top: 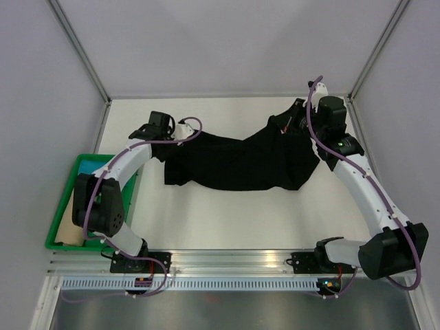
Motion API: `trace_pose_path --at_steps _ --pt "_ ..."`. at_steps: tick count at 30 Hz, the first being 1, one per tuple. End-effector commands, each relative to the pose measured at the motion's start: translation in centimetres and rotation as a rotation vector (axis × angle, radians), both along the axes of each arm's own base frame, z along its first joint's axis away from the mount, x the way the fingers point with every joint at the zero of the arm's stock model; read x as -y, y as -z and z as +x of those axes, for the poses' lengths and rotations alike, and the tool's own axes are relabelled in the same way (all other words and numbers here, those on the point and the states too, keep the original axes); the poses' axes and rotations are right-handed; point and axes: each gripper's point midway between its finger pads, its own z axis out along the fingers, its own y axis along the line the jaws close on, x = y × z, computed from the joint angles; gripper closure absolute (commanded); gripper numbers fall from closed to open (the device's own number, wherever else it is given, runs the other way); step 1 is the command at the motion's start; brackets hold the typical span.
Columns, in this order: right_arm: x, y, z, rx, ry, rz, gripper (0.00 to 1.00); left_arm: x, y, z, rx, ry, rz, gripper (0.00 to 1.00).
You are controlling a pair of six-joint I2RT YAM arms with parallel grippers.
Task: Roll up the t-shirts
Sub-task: Flatten the tshirt
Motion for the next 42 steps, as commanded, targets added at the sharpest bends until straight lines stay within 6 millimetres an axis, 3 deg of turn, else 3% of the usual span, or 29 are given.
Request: trace_pose_path --at_steps 1,4,7,11,15,17,21,25,26,28,30,32,35,38,40,42 --pt "0.0 0.0 0.8 0.027 0.016 0.006 1.0 -0.6 -2.9 1.4 0.106 -0.095 -0.091 0.5" --pt "0.4 0.6 0.8 0.023 0.033 -0.015 1.0 1.7 -2.0 -1.8 0.04 -0.008 -0.207 0.33" --pt "0.6 1.1 0.7 0.018 0.038 -0.032 1.0 3.1 -0.3 -5.1 -0.082 0.02 -0.275 0.31" --pt "0.6 1.4 0.7 0.013 0.038 -0.035 1.0 2.7 1.8 -6.7 -0.168 -0.084 -0.312 0.31" --pt "0.6 1.7 0.7 0.006 0.038 -0.035 1.0 3.1 2.8 -5.9 -0.225 -0.21 -0.373 0.31" --pt "0.6 2.1 0.6 -0.002 0.038 -0.036 1.0 2.8 2.5 -5.0 -0.211 -0.246 -0.365 0.31" --pt "0.7 2.3 0.4 -0.006 0.039 -0.035 1.0 2.0 3.9 -4.7 -0.24 -0.298 -0.329 0.32" --pt "0.7 2.4 0.5 -0.004 0.042 -0.039 1.0 3.0 5.2 -5.9 -0.322 -0.287 -0.372 0.47" --pt "0.7 2.5 0.5 -0.005 0.042 -0.041 1.0 3.1 5.2 -5.9 -0.326 -0.285 -0.377 0.55" --pt "0.7 2.8 0.4 -0.009 0.042 -0.042 1.0 3.2 5.0 -5.6 -0.325 -0.284 -0.389 0.59" --pt "0.8 3.0 0.4 -0.016 0.046 -0.045 1.0 3.2 4.5 -5.3 -0.318 -0.282 -0.397 0.56" --pt "0.9 3.1 0.3 -0.016 0.046 -0.051 1.0 3.7 3.4 -4.9 -0.303 -0.255 -0.42 0.44" --pt "1.0 3.2 0.2 -0.02 0.048 -0.054 1.0 4.5 1.5 -4.6 -0.291 -0.227 -0.466 0.35" --pt "1.0 3.0 0.3 -0.016 0.049 -0.052 1.0 4.6 0.4 -3.7 -0.262 -0.242 -0.479 0.33" --pt "1.0 3.0 0.2 -0.017 0.049 -0.051 1.0 4.0 0.8 -2.9 -0.249 -0.272 -0.446 0.34" --pt "0.9 2.9 0.2 -0.016 0.048 -0.045 1.0 3.4 2.2 -2.7 -0.269 -0.303 -0.405 0.43"
